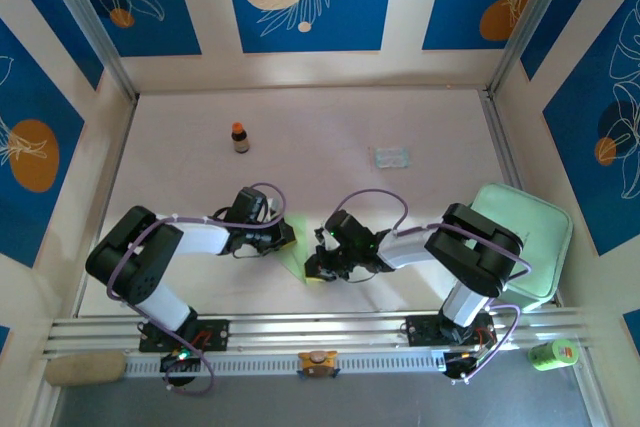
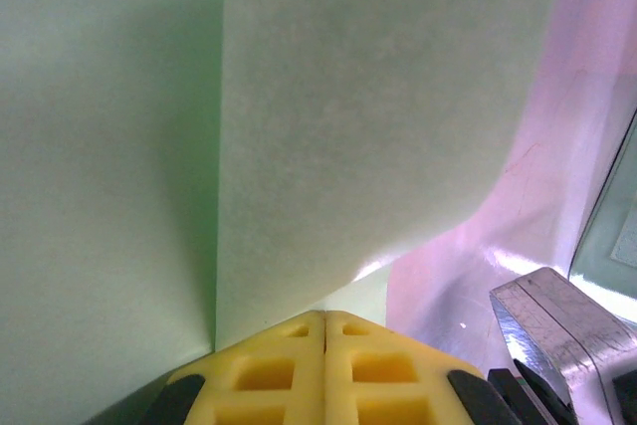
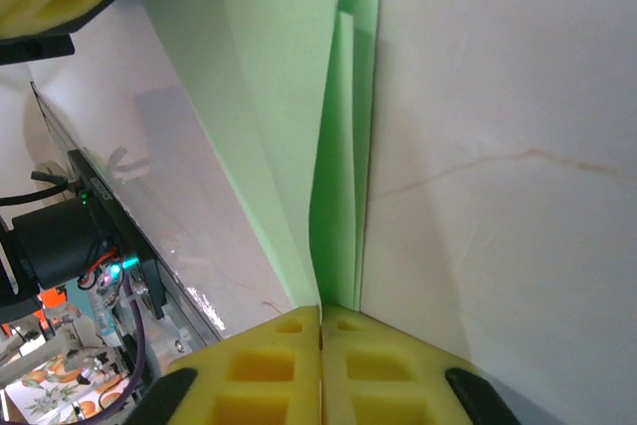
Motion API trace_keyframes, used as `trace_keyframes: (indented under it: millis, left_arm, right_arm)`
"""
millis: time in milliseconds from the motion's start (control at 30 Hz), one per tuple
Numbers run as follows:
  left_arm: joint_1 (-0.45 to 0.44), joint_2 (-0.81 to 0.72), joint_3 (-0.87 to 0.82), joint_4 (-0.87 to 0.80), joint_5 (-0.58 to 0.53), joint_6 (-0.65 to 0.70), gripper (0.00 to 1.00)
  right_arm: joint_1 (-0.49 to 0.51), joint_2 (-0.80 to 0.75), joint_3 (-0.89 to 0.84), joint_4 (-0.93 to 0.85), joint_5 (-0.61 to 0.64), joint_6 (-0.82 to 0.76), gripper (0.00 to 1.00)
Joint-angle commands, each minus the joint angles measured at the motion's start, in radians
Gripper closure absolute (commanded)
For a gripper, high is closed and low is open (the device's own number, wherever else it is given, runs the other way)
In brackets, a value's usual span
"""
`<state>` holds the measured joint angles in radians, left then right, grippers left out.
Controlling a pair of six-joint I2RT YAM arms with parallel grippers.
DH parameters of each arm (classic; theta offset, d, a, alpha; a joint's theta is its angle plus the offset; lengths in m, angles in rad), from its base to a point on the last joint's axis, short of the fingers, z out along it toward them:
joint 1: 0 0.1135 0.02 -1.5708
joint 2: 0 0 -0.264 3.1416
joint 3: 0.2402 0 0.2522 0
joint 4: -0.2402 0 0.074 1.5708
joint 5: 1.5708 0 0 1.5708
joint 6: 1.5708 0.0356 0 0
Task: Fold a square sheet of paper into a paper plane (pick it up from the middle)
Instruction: Fourth fold the wing at the center of the table.
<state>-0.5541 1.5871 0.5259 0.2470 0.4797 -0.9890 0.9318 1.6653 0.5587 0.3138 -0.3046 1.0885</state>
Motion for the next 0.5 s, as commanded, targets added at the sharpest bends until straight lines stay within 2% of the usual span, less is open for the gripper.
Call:
trace_keyframes:
  millis: [0,133,267,467]
  left_arm:
    - [0.002,-0.003,-0.022,-0.035,-0.035,0.0,0.99]
    - [0.002,-0.001,-0.018,-0.035,-0.036,0.0,0.99]
    - [0.002,-0.001,-0.02,-0.037,-0.036,-0.001,0.99]
    - [0.002,-0.005,-0.021,-0.038,-0.039,-0.002,0.99]
  right_arm:
    - [0.028,0.001,-0.029,-0.099,-0.059,0.004,0.87]
    - [0.035,-0.026,-0.028,-0.122,-0.053,0.0,0.88]
    - [0.038,-0.022,-0.035,-0.127,-0.061,0.003,0.93]
    - [0.047,-0.025,-0.045,-0.138,-0.057,0.002,0.91]
